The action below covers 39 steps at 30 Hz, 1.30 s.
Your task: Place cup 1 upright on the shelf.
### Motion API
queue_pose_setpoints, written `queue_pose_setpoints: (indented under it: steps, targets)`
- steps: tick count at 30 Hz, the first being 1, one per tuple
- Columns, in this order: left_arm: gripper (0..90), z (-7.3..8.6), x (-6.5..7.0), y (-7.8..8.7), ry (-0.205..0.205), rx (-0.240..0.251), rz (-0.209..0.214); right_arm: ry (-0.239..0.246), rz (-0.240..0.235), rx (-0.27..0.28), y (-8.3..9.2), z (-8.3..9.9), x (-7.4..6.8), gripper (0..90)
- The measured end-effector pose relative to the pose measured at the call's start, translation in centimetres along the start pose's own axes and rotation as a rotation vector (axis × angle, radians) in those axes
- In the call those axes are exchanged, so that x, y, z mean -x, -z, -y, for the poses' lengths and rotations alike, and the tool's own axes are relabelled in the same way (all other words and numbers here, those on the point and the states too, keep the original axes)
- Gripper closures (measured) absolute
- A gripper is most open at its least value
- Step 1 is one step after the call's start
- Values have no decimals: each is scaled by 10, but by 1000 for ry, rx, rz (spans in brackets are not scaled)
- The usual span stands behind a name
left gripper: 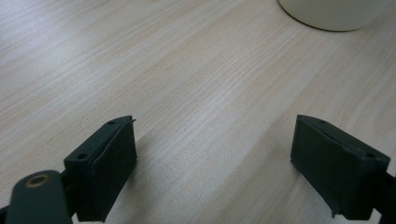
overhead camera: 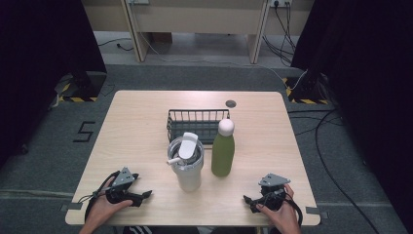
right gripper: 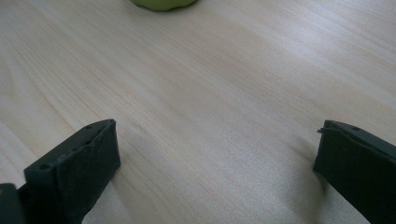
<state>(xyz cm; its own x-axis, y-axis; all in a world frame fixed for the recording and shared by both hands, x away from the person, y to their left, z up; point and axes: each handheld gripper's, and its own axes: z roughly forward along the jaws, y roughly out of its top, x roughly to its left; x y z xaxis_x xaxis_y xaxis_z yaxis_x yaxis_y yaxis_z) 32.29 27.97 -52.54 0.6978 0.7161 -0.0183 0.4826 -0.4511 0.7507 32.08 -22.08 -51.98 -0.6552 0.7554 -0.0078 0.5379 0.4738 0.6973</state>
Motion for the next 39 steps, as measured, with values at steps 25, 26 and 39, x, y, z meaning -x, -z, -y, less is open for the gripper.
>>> queue_pose_setpoints:
  steps: [25,26,39]
  targets:
    - [150,-4,8,7,48,147,51,2,0,1,0,0,0,3]
    - [150,-5,11,6,51,165,59,2,0,1,0,0,0,3]
    - [149,-18,36,0,-5,263,121,1,-1,0,0,0,0,3]
